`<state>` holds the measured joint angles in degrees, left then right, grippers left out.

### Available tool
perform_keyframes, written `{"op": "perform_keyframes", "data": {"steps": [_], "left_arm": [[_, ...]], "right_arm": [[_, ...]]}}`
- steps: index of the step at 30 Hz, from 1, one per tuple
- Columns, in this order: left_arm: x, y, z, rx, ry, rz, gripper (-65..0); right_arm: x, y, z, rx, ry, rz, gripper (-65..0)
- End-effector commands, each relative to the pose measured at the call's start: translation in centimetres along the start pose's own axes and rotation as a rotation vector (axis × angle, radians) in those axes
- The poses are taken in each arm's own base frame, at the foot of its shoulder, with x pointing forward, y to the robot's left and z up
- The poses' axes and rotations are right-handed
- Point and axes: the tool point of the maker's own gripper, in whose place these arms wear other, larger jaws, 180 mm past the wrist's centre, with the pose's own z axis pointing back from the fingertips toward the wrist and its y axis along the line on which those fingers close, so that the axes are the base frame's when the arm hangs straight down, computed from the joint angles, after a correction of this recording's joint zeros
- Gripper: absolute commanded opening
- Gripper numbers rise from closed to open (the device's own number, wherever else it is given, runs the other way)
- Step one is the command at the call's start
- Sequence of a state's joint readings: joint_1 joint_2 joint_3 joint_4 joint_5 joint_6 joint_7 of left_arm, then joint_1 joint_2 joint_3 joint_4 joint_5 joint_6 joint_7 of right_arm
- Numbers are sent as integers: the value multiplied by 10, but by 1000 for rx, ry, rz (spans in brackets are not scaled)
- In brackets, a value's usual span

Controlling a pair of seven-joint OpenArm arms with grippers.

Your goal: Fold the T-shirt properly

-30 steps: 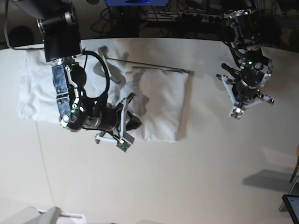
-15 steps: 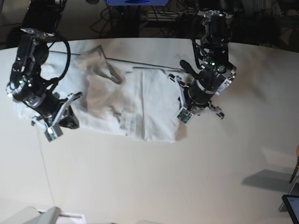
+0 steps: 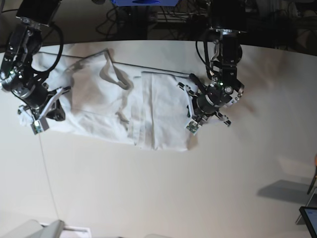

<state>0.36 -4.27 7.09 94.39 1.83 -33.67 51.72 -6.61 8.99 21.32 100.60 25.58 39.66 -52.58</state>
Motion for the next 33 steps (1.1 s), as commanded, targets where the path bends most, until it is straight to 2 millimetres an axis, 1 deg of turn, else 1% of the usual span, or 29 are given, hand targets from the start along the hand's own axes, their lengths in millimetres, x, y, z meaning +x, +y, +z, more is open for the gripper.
{"op": "perform_keyframes", "data": {"steps": [1, 4, 7, 11, 14, 17, 19, 21, 23, 26, 27, 30, 32, 33], "left_arm": [[-7, 14, 2, 37, 36, -22, -650], [-20, 28, 6, 60, 68, -47, -650], [-38, 41, 13, 87, 105, -52, -650], [-64, 57, 26, 133, 136, 20, -650], [-70, 67, 35, 165, 136, 42, -650], [-57, 74, 42, 193, 101, 33, -650], [-48, 76, 46, 206, 78, 25, -650], [-36, 81, 52, 227, 45, 11, -650], [-20, 88, 58, 251, 10, -1, -650], [-6, 93, 65, 274, -26, -14, -650], [-1, 94, 68, 283, -41, -20, -650], [5, 95, 74, 297, -54, -31, -650], [2, 97, 76, 305, -49, -34, -650], [-1, 101, 78, 318, -43, -22, -650]], "right_arm": [[17, -3, 4, -1, -57, 16, -650], [17, -4, 5, -4, -58, 16, -650], [16, -17, 11, -38, -66, -12, -649], [14, -34, 20, -88, -76, -44, -647], [9, -43, 24, -112, -67, -65, -647], [0, -47, 22, -116, -19, -86, -647], [-4, -45, 21, -108, 6, -91, -647], [-1, -31, 19, -57, -25, -126, -647], [3, -19, 23, -8, -60, -141, -647], [13, 0, 34, 50, -115, -141, -647], [14, 6, 39, 62, -115, -132, -647], [13, 24, 50, 98, -115, -122, -647], [8, 32, 53, 118, -117, -142, -647], [5, 33, 53, 118, -113, -149, -647]]}}
